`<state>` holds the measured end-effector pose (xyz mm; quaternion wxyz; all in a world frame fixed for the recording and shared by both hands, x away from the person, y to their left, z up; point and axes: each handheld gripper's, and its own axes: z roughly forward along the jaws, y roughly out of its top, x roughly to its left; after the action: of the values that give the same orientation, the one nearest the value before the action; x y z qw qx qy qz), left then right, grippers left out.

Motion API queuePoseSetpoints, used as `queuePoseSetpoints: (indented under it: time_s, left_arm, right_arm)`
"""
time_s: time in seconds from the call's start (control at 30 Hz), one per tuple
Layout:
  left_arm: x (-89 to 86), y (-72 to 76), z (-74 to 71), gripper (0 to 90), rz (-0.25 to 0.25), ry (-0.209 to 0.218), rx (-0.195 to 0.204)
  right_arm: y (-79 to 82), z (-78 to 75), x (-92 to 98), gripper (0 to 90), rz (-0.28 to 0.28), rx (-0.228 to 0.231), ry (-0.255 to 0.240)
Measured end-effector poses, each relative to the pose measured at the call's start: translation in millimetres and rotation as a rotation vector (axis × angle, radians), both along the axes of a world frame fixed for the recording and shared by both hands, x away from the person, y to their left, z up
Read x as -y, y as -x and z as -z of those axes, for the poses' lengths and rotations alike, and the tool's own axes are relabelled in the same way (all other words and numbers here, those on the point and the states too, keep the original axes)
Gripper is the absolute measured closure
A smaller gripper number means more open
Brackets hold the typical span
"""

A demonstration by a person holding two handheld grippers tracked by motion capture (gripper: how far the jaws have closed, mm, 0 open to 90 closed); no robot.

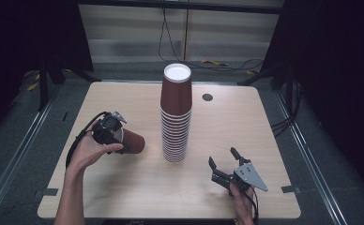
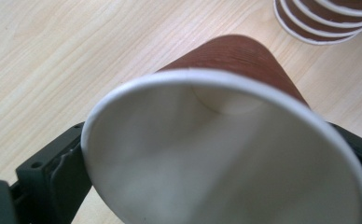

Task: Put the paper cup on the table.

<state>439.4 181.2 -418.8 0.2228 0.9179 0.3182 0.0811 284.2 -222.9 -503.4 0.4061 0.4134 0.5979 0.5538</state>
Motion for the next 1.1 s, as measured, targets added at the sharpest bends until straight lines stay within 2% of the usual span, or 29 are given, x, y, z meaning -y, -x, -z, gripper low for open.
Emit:
queuePoseSetpoints:
  time_s: [0.1,0.3,0.4,0.47,0.53,0.6,0.63,0.67,0.9,1.0,1.1]
  left_arm:
    - [2.4,-0.5,-0.6,1.5,0.006,-0.012,0.008]
    - [4.7,-3.5,0.5,1.1,0.019,-0.007,-0.033]
    - [7.4,-4.9,0.2,1.1,0.015,-0.012,-0.031]
    - [10.3,-4.8,-3.5,1.1,0.004,-0.037,-0.004]
    - [11.4,-5.0,-7.5,2.7,0.016,-0.007,-0.011]
    - [13.2,-6.2,-9.2,3.8,0.018,-0.012,-0.011]
    - [14.4,-6.1,-9.0,3.8,0.005,-0.017,-0.001]
    - [15.0,-6.4,-8.7,4.3,0.013,-0.02,0.007]
    - [19.4,-6.7,-3.9,4.0,0.013,0.021,0.026]
    - [19.7,-6.5,-3.4,4.0,0.019,0.021,0.04]
    - [18.2,-7.9,-1.0,4.1,0.005,0.051,0.058]
  right_arm:
    - [-0.1,0.0,0.1,13.3,0.0,0.001,0.0]
    - [-0.1,0.0,-0.2,13.4,-0.005,-0.002,0.0]
    - [-0.4,-0.2,0.5,13.4,-0.004,-0.001,0.003]
    - [-0.5,-0.2,0.5,13.4,-0.007,-0.003,0.003]
    - [-0.6,-0.2,0.6,13.4,-0.006,-0.001,0.003]
    - [-0.4,-0.1,0.7,13.4,-0.005,-0.001,-0.001]
    - [-0.3,-0.1,0.7,13.5,-0.006,0.0,-0.002]
    - [-0.3,-0.1,0.7,13.4,-0.006,0.0,-0.002]
    - [-0.5,0.0,1.2,13.5,-0.005,0.001,-0.006]
    - [-0.5,0.0,1.1,13.5,-0.004,-0.001,-0.008]
    - [-0.5,0.1,1.1,13.5,-0.004,0.0,-0.009]
